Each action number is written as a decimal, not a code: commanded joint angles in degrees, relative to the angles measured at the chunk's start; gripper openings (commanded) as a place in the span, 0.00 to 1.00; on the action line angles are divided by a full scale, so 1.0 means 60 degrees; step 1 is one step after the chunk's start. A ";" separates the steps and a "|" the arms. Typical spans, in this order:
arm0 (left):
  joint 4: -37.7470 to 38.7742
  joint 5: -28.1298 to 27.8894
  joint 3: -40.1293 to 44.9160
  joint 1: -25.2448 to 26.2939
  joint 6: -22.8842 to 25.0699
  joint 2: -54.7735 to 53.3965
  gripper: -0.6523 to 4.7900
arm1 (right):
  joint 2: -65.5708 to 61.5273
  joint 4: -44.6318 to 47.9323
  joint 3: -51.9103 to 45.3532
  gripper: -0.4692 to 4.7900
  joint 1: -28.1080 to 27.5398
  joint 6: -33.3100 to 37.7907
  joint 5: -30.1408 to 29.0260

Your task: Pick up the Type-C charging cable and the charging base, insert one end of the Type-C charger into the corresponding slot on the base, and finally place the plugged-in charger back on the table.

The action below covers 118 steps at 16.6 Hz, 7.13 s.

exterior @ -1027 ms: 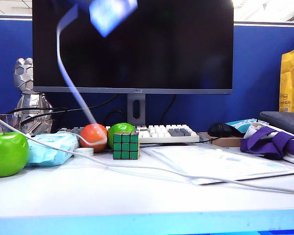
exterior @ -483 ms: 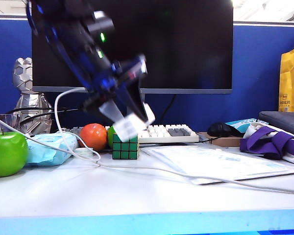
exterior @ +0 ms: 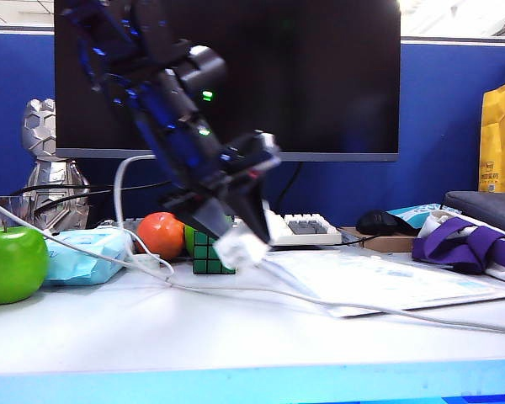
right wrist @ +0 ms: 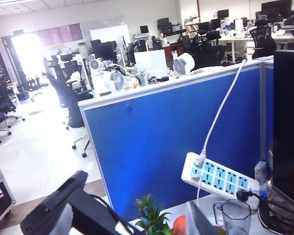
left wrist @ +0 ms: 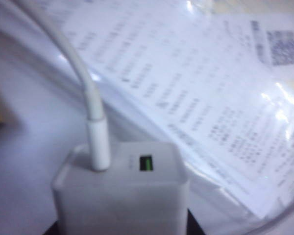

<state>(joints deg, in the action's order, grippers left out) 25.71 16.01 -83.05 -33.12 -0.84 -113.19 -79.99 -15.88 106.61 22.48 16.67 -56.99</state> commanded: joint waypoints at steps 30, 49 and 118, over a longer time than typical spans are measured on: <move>-0.0120 -0.0699 -0.0783 -0.0382 -0.0426 0.5100 0.17 | 0.1577 -0.1588 0.0025 0.08 0.0015 -0.1260 0.3945; 0.3952 -0.1443 -0.0776 -0.0368 0.0328 1.3256 0.15 | 0.8703 0.0226 -1.2156 0.08 0.0033 -0.2452 0.9785; -0.2656 -0.2382 1.3759 0.5311 -0.1504 1.8855 0.11 | 1.3311 0.0998 -1.7748 0.08 -0.3053 -0.1475 0.9511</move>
<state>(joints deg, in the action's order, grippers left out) 9.21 1.48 -0.54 -1.21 -9.93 -0.14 -0.19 -10.13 0.54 4.19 7.31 0.12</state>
